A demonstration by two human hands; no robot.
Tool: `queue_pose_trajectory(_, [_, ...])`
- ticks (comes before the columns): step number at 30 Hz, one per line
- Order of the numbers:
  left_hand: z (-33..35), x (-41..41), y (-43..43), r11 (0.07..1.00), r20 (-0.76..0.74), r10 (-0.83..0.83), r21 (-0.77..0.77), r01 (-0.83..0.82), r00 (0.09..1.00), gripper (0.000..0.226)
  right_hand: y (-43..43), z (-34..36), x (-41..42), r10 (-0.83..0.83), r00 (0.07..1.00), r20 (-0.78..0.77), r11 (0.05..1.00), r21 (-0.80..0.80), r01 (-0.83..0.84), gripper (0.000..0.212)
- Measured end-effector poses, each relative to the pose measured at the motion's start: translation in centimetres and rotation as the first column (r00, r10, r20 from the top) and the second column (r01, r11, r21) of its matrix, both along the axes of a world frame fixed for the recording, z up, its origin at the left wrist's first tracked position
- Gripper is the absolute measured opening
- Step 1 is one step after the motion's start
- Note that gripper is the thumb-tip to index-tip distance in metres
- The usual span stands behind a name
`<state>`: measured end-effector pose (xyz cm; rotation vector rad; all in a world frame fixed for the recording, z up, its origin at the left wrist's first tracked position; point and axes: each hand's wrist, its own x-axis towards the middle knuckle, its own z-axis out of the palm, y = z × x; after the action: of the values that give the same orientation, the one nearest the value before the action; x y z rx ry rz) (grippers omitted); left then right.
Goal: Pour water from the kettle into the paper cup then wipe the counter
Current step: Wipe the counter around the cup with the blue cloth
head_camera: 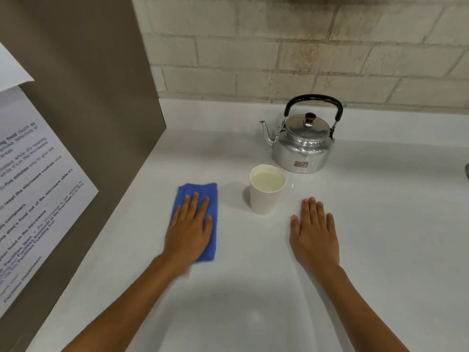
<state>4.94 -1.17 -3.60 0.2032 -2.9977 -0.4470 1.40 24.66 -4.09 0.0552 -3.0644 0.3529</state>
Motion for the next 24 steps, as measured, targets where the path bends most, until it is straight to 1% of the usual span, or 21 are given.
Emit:
queue_pose_trajectory(2, [0.8, -4.0, 0.6, 0.994, 0.06, 0.109, -0.014, -0.109, 0.992, 0.052, -0.1, 0.0, -0.1, -0.004, 1.0, 0.002, 1.0, -0.001, 0.004, 0.057])
queue_pose_trajectory(4, [1.1, -7.2, 2.8, 0.992, 0.101, 0.122, -0.011, -0.122, 0.987, 0.053, -0.2, 0.0, -0.1, -0.007, 1.0, 0.001, 1.0, 0.001, 0.007, 0.057])
queue_pose_trajectory(5, [1.0, -8.0, 4.0, 0.996, 0.103, 0.09, -0.006, -0.089, 0.991, 0.053, -0.2, -0.1, -0.2, -0.006, 1.0, -0.003, 1.0, 0.003, 0.006, 0.057])
queue_pose_trajectory(7, [0.6, -7.7, 5.7, 1.0, 0.089, -0.03, 0.003, 0.03, 0.996, 0.053, -0.1, -0.1, -0.2, 0.0, 1.0, -0.007, 1.0, 0.001, 0.0, 0.058])
queue_pose_trajectory(9, [0.1, -6.4, 5.1, 0.989, 0.034, -0.147, 0.004, 0.147, 0.989, 0.052, 0.0, -0.2, -0.1, 0.006, 1.0, -0.005, 1.0, -0.006, -0.006, 0.058])
queue_pose_trajectory(11, [-0.2, -5.6, 3.0, 0.977, -0.022, -0.211, 0.01, 0.212, 0.977, 0.051, 0.1, -0.2, -0.1, 0.003, 1.0, -0.01, 1.0, -0.002, -0.003, 0.058])
queue_pose_trajectory(13, [-0.3, -6.6, 0.8, 0.981, -0.038, -0.192, 0.018, 0.193, 0.981, 0.05, 0.1, -0.1, -0.1, 0.0, 1.0, -0.01, 1.0, -0.001, 0.0, 0.057])
queue_pose_trajectory(15, [0.0, -9.1, -0.8, 0.994, -0.025, -0.108, 0.007, 0.108, 0.994, 0.05, 0.0, 0.0, 0.0, -0.001, 1.0, -0.005, 1.0, 0.0, 0.001, 0.057])
queue_pose_trajectory(17, [0.4, -12.5, -1.2, 0.997, -0.017, -0.041, -0.062, 0.04, 0.999, 0.051, -0.1, 0.1, 0.0, -0.001, 1.0, -0.002, 1.0, -0.009, 0.001, 0.056])
queue_pose_trajectory(19, [0.6, -15.6, -0.6, 0.992, 0.017, -0.012, -0.122, 0.014, 1.0, 0.051, -0.2, 0.2, -0.1, -0.002, 1.0, 0.002, 0.999, -0.034, 0.002, 0.055])
queue_pose_trajectory(22, [0.4, -18.7, 0.9, 0.99, 0.068, -0.028, -0.138, 0.037, 0.997, 0.051, -0.2, 0.2, -0.1, -0.001, 1.0, 0.001, 0.999, -0.046, 0.001, 0.055])
queue_pose_trajectory(24, [0.2, -19.7, 1.7, 0.982, 0.081, -0.099, -0.155, 0.111, 0.992, 0.051, -0.2, 0.2, -0.1, 0.0, 1.0, 0.001, 0.999, -0.049, 0.0, 0.055])
